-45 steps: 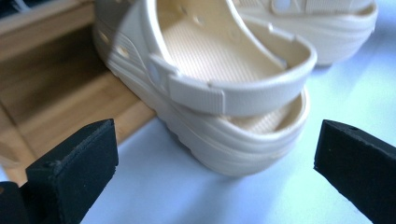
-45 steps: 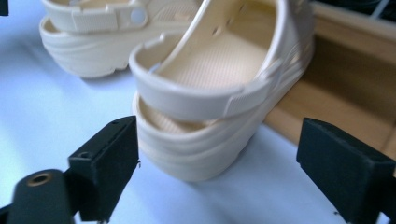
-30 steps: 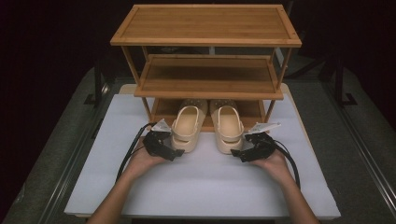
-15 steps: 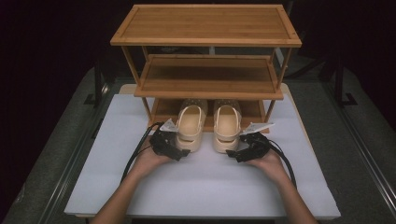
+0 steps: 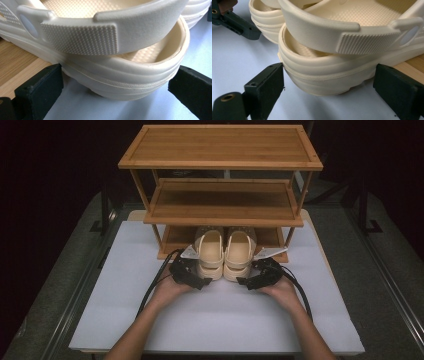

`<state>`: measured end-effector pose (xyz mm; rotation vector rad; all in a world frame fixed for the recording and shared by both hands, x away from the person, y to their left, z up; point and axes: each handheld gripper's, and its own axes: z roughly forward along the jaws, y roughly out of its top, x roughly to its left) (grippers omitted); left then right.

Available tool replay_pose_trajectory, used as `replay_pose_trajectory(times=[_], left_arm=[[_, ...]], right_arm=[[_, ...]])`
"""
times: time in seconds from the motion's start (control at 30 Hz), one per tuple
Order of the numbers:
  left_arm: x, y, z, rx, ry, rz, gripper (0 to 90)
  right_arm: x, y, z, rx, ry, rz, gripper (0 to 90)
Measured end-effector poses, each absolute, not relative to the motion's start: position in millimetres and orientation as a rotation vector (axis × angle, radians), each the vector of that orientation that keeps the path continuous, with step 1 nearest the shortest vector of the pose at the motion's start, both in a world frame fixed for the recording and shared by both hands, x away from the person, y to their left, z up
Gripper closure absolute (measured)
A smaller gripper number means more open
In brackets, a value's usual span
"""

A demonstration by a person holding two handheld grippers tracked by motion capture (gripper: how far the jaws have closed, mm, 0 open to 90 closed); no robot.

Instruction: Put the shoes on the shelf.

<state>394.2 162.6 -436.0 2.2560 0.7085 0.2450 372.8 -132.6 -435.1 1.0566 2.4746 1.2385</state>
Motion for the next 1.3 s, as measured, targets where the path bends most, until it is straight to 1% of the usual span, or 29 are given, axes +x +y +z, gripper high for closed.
replay_pose_trajectory(times=[0.2,0.3,0.57,0.7,0.87,1.03,1.3], left_arm=[[394,163,-433,2.259,0.716,0.243,1.1],[397,166,-428,2.235,0.723,0.243,1.1],[412,167,-423,2.201,0.759,0.253,1.1],[422,166,-421,2.2,0.763,0.286,1.0],[434,164,-420,2.195,0.783,0.295,1.0],[442,157,-425,2.221,0.79,0.323,1.0],[457,150,-431,2.185,0.849,0.333,0.6]], right_arm=[[374,-132,-431,1.052,2.437,1.281,11.0],[377,-132,-428,1.054,2.429,1.307,11.4],[399,-131,-421,1.053,2.449,1.325,11.9],[410,-128,-421,1.046,2.46,1.309,12.7],[424,-127,-419,1.053,2.453,1.302,12.8],[435,-125,-426,1.053,2.444,1.252,12.8],[447,-123,-429,1.057,2.386,1.226,13.4]])
